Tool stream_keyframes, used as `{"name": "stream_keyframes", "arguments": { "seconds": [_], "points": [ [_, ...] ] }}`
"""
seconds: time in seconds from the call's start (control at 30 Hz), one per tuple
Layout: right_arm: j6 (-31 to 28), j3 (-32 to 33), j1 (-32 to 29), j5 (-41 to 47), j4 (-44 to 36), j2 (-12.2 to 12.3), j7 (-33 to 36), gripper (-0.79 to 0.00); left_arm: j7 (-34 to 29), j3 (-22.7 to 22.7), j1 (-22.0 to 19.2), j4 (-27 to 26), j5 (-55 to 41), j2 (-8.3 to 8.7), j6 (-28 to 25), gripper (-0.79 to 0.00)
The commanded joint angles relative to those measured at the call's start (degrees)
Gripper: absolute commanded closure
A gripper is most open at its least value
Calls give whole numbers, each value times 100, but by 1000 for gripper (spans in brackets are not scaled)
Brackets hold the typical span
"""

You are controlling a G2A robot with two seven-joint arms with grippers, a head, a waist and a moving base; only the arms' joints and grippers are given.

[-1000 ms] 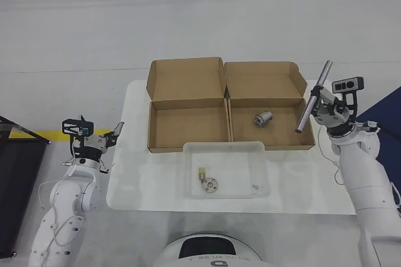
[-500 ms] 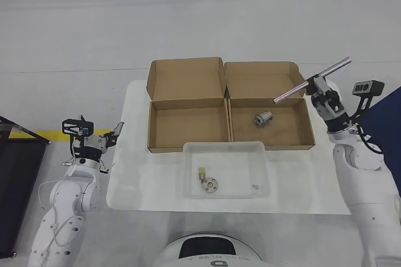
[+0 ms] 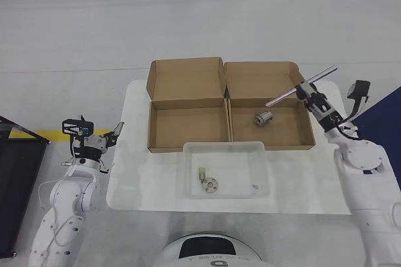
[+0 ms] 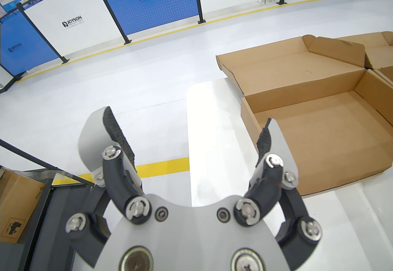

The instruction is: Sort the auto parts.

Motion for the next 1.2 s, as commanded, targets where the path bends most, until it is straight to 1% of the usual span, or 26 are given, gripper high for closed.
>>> {"name": "stream_keyframes", "arguments": {
  "seconds": [0.0, 0.07, 0.2, 0.33, 0.47, 0.57, 0.77, 0.9, 0.93, 0.97, 1.0, 1.07, 1.1, 1.13, 1.17],
  "points": [
    [466, -38, 58, -471, -37, 16, 30, 0, 0, 0, 0, 0, 0, 0, 0, -785],
    [879, -121, 108, -752, -19, 24, 153, 0, 0, 0, 0, 0, 0, 0, 0, -785],
    [1452, -300, 238, -1256, -16, 28, 268, 0, 0, 0, 0, 0, 0, 0, 0, -785],
    [1793, -468, 338, -1570, 7, 23, 404, 0, 0, 0, 0, 0, 0, 0, 0, -785],
    [2335, -697, 494, -1880, 131, 7, 601, 0, 0, 0, 0, 0, 0, 0, 0, -785],
    [2633, -806, 620, -1966, 230, -9, 712, 0, 0, 0, 0, 0, 0, 0, 0, -785],
    [3103, -939, 760, -2171, 376, -16, 984, 0, 0, 0, 0, 0, 0, 0, 0, -785],
    [3445, -1065, 828, -2474, 438, -8, 1243, 0, 0, 0, 0, 0, 0, 0, 0, -785],
    [3503, -1086, 848, -2529, 452, -6, 1291, -46, 0, 0, 0, 0, 0, 0, 0, -785],
    [3542, -1103, 864, -2577, 457, -5, 1325, -209, 0, 0, 0, 0, 0, 0, 0, -785],
    [3569, -1114, 878, -2615, 456, -6, 1340, -271, 0, 0, 0, 0, 0, 0, 0, -785],
    [3587, -1098, 880, -2619, 454, -5, 1332, -369, 0, 0, 0, 0, 0, 0, 0, -785],
    [3601, -1079, 868, -2618, 438, -4, 1318, -496, 0, 0, 0, 0, 0, 0, 0, -785],
    [3603, -1057, 849, -2623, 402, -2, 1300, -653, 0, 0, 0, 0, 0, 0, 0, -785],
    [3591, -1019, 808, -2618, 336, 2, 1267, -785, 0, 0, 0, 0, 0, 0, 0, -785]
  ]
}}
